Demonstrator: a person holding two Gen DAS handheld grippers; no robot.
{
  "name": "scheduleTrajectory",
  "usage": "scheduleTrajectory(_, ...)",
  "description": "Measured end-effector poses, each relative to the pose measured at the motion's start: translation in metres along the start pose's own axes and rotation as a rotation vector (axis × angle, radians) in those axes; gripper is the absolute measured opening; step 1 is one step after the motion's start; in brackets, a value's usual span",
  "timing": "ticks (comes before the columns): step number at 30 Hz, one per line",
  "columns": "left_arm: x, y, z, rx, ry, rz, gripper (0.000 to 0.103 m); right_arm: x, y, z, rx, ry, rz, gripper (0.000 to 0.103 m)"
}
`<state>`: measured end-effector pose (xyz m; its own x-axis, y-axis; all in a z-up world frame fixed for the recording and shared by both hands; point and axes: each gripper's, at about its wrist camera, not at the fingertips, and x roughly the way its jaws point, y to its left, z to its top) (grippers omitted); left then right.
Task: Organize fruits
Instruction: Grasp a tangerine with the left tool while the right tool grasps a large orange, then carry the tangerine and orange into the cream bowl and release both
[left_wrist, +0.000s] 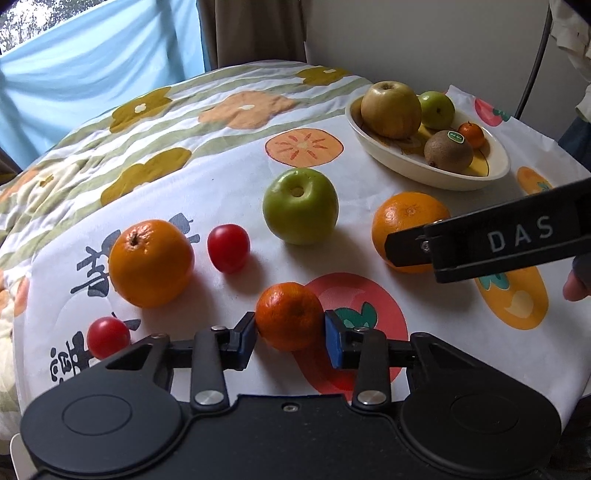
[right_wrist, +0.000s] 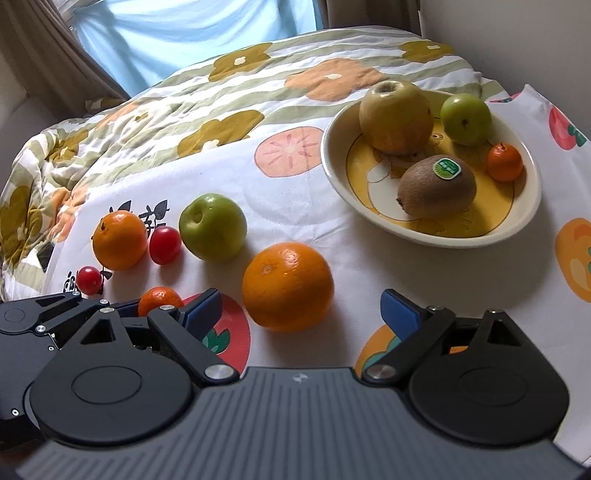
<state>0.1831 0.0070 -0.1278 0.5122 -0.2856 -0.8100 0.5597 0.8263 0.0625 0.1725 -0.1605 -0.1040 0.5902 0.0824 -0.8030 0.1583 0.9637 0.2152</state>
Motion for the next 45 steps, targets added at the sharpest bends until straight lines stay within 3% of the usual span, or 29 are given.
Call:
scheduleTrajectory(5, -0.005, -0.001, -0.005, -0.011, 0.007, 0.017, 0.042, 0.005, 0.005, 0.001, -0.031, -0.001, -0.005, 0.103)
scheduleTrajectory(15, -0.016, 0.005, -0.013, -0.095, 0.007, 0.036, 0.041, 0.016, 0.012, 0.005, -0.078, 0.015, 0.005, 0.090)
scheduleTrajectory(21, -0.028, 0.005, -0.013, -0.134, -0.012, 0.060, 0.041, 0.017, 0.014, 0.008, -0.106, 0.015, 0.013, 0.088)
scheduleTrajectory(24, -0.033, 0.002, -0.011, -0.154, -0.016, 0.075, 0.041, 0.017, 0.013, 0.009, -0.133, 0.021, 0.010, 0.074)
scheduleTrajectory(45, -0.074, -0.032, 0.023, -0.259, -0.078, 0.147, 0.041, -0.030, -0.017, 0.027, -0.206, -0.014, 0.094, 0.073)
